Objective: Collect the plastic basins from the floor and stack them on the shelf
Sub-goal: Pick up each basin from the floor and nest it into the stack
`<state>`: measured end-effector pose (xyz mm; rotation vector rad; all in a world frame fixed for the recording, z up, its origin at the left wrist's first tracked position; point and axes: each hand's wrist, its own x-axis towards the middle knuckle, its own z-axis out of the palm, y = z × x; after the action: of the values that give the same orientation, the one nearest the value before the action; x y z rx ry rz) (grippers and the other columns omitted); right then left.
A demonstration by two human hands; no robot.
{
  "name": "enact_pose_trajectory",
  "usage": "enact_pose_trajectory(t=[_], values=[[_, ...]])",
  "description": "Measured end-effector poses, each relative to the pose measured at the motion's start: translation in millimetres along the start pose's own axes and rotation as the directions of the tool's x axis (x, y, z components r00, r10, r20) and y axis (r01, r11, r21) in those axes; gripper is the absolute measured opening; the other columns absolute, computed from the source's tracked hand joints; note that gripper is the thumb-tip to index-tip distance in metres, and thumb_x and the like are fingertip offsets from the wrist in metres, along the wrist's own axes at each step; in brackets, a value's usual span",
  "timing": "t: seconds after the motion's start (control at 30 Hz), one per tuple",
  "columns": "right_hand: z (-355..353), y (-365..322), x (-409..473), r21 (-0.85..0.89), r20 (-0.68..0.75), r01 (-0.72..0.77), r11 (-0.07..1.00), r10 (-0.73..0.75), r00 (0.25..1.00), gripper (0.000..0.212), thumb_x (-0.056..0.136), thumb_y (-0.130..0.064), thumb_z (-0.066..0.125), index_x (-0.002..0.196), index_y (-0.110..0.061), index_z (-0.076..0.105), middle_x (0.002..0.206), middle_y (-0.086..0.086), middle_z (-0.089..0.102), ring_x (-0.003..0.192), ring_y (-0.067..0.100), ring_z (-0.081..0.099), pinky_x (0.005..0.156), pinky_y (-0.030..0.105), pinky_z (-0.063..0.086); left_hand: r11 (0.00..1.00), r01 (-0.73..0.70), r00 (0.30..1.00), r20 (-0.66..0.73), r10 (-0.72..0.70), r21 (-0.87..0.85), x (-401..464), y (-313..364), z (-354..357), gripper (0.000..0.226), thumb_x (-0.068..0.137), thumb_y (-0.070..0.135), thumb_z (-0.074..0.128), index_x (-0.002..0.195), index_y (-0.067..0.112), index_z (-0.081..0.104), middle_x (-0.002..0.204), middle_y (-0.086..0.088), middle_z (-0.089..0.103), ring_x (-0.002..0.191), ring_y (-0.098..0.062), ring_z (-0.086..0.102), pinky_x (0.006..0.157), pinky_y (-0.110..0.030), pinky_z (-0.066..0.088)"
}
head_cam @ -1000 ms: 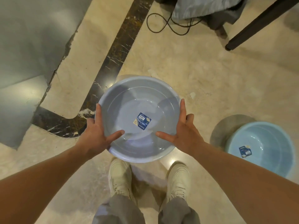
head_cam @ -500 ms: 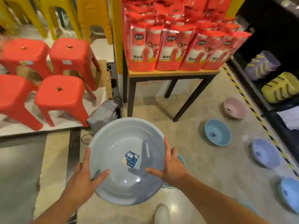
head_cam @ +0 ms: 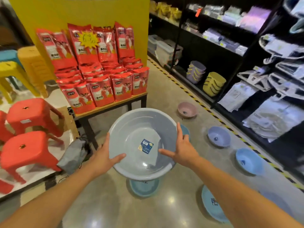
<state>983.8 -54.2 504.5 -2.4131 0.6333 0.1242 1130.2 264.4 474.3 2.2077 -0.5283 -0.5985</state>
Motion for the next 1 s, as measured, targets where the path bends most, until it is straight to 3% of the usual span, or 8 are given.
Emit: enact_pose_trajectory(t=[0.13, 0.33, 0.47, 0.57, 0.7, 0.77, 0.87, 1.0], values=[[-21, 52, 0, 0.047, 0.027, -0.047, 0.998, 0.046, 0.999, 0.151, 0.065, -0.084, 0.077, 0.164, -0.039, -0.027, 0.162, 0.028, 0.022, 0.133, 0.046, 0.056, 0.104, 0.046, 0.047, 1.0, 0.007, 1.0, 0.025, -0.007, 0.008, 13, 30, 42, 0.118, 0.083, 0.067, 0.081, 0.17, 0.048, 0.005, 0.151, -0.007, 0.053, 0.139, -0.033, 0.055, 0.111, -0.059, 0.052], [-22, 97, 22, 0.039, 0.108, -0.083, 0.996, 0.078, 0.991, 0.148, 0.071, -0.077, 0.082, 0.163, -0.042, -0.027, 0.16, 0.025, 0.023, 0.136, 0.045, 0.053, 0.11, 0.048, 0.045, 0.993, 0.113, 0.994, 0.008, -0.113, 0.036, 31, 31, 95, 0.12, 0.087, 0.066, 0.08, 0.173, 0.044, -0.002, 0.157, -0.003, 0.053, 0.142, -0.029, 0.053, 0.116, -0.054, 0.048], [-11, 111, 46, 0.033, 0.15, -0.093, 0.995, 0.087, 0.985, 0.148, 0.068, -0.082, 0.081, 0.16, -0.048, -0.03, 0.138, 0.021, 0.04, 0.124, 0.046, 0.058, 0.097, 0.045, 0.047, 0.973, 0.222, 0.975, 0.007, -0.223, 0.07, 49, 18, 108, 0.122, 0.088, 0.068, 0.077, 0.174, 0.039, -0.004, 0.155, -0.009, 0.052, 0.139, -0.033, 0.055, 0.114, -0.052, 0.049], [4, 117, 70, 0.026, 0.179, -0.107, 0.994, 0.1, 0.979, 0.148, 0.067, -0.082, 0.081, 0.159, -0.05, -0.029, 0.124, 0.01, 0.037, 0.112, 0.042, 0.062, 0.086, 0.038, 0.044, 0.955, 0.29, 0.957, 0.013, -0.291, 0.069, 67, 0, 117, 0.123, 0.088, 0.071, 0.075, 0.174, 0.041, -0.007, 0.153, -0.01, 0.051, 0.138, -0.033, 0.056, 0.112, -0.052, 0.05], [31, 129, 102, 0.031, 0.217, -0.128, 0.991, 0.119, 0.969, 0.149, 0.066, -0.081, 0.083, 0.16, -0.049, -0.027, 0.124, 0.007, 0.035, 0.104, 0.036, 0.064, 0.091, 0.04, 0.051, 0.933, 0.355, 0.934, 0.003, -0.356, 0.063, 89, -29, 130, 0.123, 0.087, 0.071, 0.075, 0.174, 0.04, -0.007, 0.154, -0.011, 0.05, 0.137, -0.033, 0.057, 0.11, -0.049, 0.051], [46, 138, 118, 0.026, 0.248, -0.134, 0.991, 0.123, 0.961, 0.148, 0.064, -0.085, 0.08, 0.16, -0.05, -0.027, 0.125, 0.005, 0.035, 0.094, 0.03, 0.062, 0.085, 0.038, 0.052, 0.921, 0.389, 0.921, 0.002, -0.39, 0.024, 98, -42, 138, 0.122, 0.088, 0.067, 0.077, 0.174, 0.038, -0.004, 0.16, -0.008, 0.047, 0.141, -0.032, 0.054, 0.112, -0.048, 0.05], [73, 151, 139, 0.001, 0.27, -0.115, 0.993, 0.11, 0.957, 0.146, 0.059, -0.095, 0.072, 0.156, -0.055, -0.03, 0.123, 0.001, 0.033, 0.083, 0.023, 0.055, 0.075, 0.033, 0.048, 0.913, 0.407, 0.913, -0.008, -0.407, -0.033, 111, -61, 153, 0.116, 0.089, 0.062, 0.079, 0.174, 0.039, 0.002, 0.156, -0.007, 0.051, 0.138, -0.033, 0.058, 0.111, -0.052, 0.052], [122, 182, 172, -0.048, 0.303, -0.117, 0.992, 0.126, 0.945, 0.15, 0.048, -0.112, 0.051, 0.158, -0.051, -0.03, 0.123, -0.004, 0.031, 0.084, 0.024, 0.057, 0.072, 0.034, 0.05, 0.856, 0.512, 0.856, -0.037, -0.515, -0.068, 136, -94, 183, 0.112, 0.091, 0.064, 0.075, 0.172, 0.047, 0.001, 0.148, -0.007, 0.05, 0.128, -0.035, 0.062, 0.101, -0.047, 0.055]])
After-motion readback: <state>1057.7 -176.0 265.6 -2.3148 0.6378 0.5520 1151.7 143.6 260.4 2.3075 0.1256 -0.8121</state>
